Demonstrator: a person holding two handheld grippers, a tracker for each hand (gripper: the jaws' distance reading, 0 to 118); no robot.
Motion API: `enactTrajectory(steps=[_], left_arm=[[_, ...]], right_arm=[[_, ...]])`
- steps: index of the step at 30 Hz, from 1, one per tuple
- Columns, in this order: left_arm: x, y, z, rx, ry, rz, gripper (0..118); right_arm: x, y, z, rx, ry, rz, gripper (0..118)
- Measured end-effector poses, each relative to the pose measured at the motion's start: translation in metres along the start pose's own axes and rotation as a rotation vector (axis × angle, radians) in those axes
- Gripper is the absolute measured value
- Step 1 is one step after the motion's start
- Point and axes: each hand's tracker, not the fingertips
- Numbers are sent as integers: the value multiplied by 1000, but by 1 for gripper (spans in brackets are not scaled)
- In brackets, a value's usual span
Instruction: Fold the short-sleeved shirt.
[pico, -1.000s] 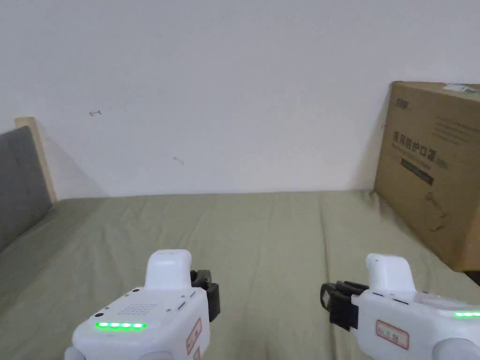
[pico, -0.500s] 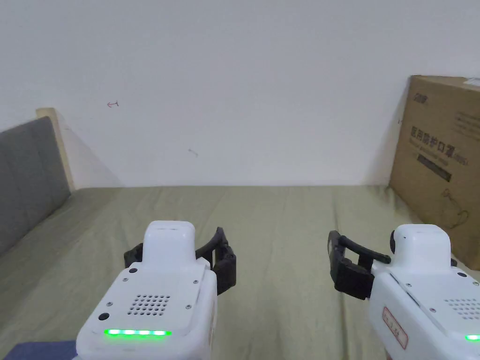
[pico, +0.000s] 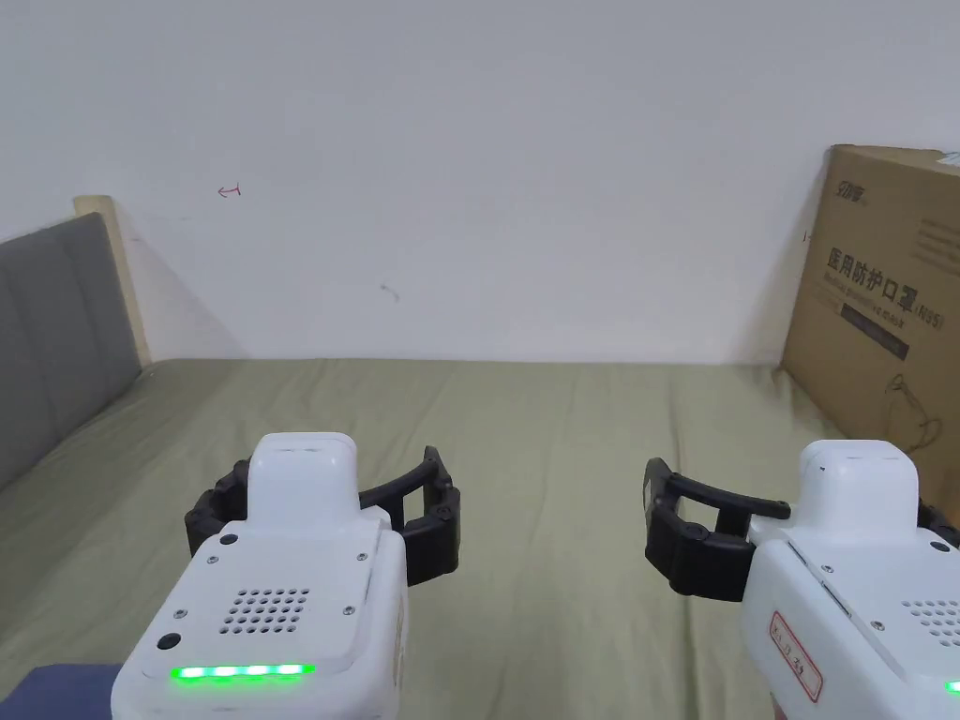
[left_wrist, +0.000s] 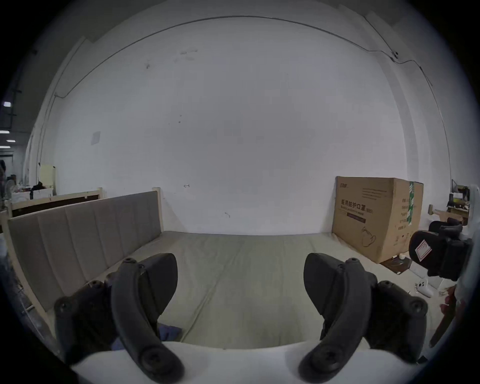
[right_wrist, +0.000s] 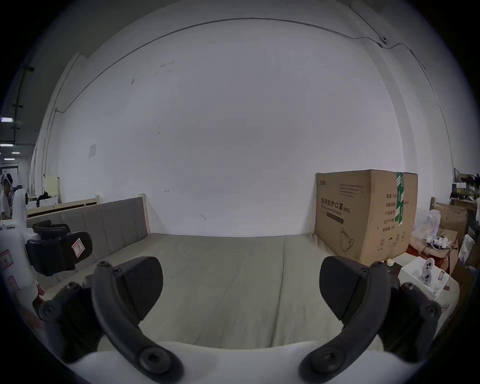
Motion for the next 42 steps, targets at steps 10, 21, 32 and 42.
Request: enactTrajectory(steps=[10,21,32,42], left_arm=[[-6,0,-5,-19,-21,0,103],[-2,-2,-12,-54,-15,-14,103],[-6,-2,-15,-61,-38,9,103],[-5,-1,-14,-60,-38,27,110]], right_arm=[[-3,-3,-5,-20,1,9,118],[-5,-3,-10,-45,4,20,118],[-8,-5,-12,-57,0,22,118],[-8,-7,-12,-66,-4,5,118]])
